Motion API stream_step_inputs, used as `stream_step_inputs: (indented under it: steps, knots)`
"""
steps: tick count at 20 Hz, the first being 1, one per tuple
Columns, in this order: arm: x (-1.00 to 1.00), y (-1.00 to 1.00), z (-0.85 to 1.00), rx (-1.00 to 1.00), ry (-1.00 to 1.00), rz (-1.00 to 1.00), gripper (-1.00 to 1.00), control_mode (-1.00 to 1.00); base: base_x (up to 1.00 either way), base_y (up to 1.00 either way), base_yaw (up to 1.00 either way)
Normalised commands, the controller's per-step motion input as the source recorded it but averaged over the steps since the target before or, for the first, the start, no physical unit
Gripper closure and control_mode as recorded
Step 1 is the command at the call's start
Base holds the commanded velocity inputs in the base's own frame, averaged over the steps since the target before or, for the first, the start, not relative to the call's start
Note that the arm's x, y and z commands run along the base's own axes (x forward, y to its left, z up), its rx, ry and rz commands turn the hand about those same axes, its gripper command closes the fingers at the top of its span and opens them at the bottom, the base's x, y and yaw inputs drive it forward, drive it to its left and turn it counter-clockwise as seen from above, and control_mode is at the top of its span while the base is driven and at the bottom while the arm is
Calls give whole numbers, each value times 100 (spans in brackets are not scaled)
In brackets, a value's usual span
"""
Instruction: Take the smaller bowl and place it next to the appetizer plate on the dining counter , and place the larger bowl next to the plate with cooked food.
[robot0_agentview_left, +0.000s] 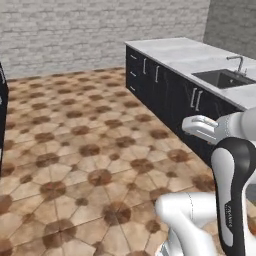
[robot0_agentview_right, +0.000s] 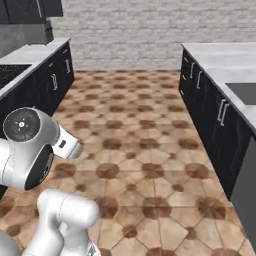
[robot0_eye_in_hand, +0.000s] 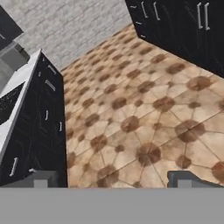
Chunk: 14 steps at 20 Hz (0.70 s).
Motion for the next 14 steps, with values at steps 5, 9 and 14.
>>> stream_step_inputs:
  steps: [5,9,14]
  knots:
    - [0,0,0,0,0,0,-100,100,100,63,-13]
    - [0,0,0,0,0,0,-100,100,100,57,-3]
    - [0,0,0,0,0,0,-100,100,100,43,2]
